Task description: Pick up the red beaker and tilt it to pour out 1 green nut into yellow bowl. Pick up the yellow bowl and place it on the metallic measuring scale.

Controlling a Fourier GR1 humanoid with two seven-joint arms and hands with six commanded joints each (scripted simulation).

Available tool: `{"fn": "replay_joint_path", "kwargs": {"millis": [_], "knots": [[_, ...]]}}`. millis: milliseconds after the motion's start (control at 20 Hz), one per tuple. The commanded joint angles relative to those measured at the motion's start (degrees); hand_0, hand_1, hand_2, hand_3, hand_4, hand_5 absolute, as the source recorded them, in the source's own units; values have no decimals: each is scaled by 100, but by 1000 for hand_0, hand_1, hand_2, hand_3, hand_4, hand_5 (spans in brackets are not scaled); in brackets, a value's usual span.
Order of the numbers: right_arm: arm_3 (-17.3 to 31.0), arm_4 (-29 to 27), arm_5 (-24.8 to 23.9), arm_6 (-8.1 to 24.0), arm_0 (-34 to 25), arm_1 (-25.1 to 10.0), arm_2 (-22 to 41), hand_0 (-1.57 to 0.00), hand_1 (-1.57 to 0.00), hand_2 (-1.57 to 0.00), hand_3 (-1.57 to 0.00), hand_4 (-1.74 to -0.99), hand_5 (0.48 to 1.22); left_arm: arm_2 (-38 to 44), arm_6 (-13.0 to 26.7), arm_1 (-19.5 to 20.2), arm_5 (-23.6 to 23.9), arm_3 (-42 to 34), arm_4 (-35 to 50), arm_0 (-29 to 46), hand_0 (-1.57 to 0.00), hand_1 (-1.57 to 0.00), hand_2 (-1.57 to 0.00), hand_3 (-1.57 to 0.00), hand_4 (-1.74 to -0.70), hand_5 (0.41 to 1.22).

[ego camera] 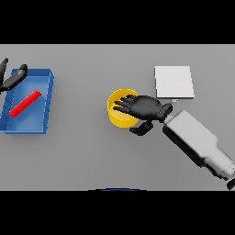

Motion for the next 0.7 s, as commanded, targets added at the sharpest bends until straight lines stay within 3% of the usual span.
{"fn": "replay_joint_path", "kwargs": {"millis": [0, 300, 500, 600, 650], "knots": [[72, 33, 64, 15, -71, 37, 56, 1, 1, 1, 1, -1250, 708, -17, 43, -19, 21, -14, -8, -11, 1, 1, 1, 1, -724, 688], [550, 137, 299, -3, -313, 207, 272, 1, 1, 1, 1, -1290, 746, 9, 34, 89, 10, -103, 17, 58, 1, 1, 1, 1, -717, 688], [631, -27, 494, 212, -376, 327, 108, -3, -16, -19, -43, -1336, 810, 46, -26, 122, 103, -211, 48, 134, 1, 1, 1, 1, -713, 686], [678, 1, 530, 195, -373, 352, 159, -287, -236, -176, -173, -1387, 873, 58, -37, 54, 37, -54, 58, 71, 1, 1, 1, 1, -714, 691], [637, 30, 543, 103, -357, 305, 215, -544, -473, -310, -262, -1420, 943, 70, -12, 58, -8, -15, 72, 39, 1, 1, 1, 1, -716, 692]]}}
